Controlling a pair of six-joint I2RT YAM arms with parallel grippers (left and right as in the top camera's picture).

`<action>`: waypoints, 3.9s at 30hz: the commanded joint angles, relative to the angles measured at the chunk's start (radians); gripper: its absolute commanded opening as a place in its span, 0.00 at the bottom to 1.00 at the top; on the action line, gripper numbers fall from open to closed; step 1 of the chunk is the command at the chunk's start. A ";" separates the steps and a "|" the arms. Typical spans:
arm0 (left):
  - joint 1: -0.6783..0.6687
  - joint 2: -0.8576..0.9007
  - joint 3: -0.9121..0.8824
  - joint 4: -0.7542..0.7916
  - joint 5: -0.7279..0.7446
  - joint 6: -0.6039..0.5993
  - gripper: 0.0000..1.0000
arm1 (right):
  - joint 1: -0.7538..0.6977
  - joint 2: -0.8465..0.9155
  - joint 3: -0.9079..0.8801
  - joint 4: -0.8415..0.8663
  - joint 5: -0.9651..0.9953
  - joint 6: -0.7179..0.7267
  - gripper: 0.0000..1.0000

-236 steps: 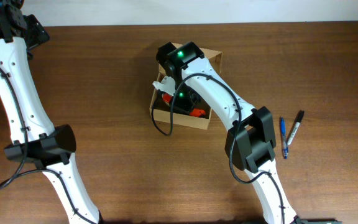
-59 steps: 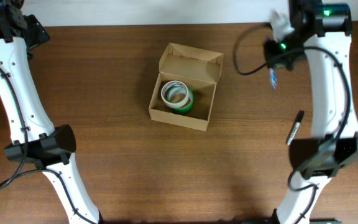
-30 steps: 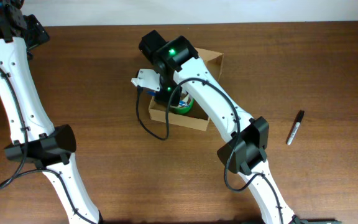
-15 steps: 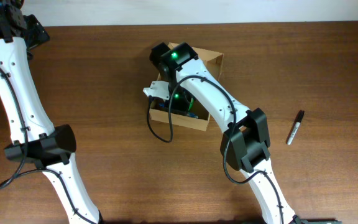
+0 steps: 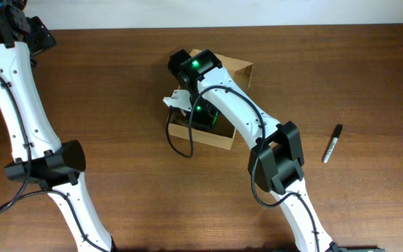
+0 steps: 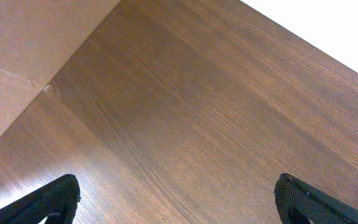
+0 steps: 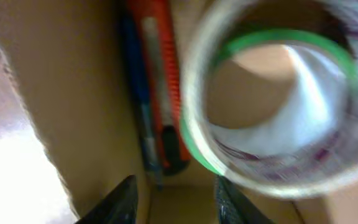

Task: Pack container
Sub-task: 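Carry the blue pen into the box and release it, then move the right gripper to the black marker and grasp it, then carry the black marker into the box and release it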

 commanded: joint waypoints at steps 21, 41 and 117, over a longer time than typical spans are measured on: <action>0.005 -0.029 -0.004 -0.001 -0.003 0.008 1.00 | -0.873 -0.933 -0.806 0.395 0.044 0.560 0.56; 0.005 -0.029 -0.004 -0.001 -0.003 0.008 1.00 | -0.945 -0.689 -1.184 0.657 -0.045 0.744 0.56; 0.005 -0.029 -0.004 -0.001 -0.003 0.008 1.00 | -0.025 -0.262 -0.169 0.092 -0.049 -0.032 0.04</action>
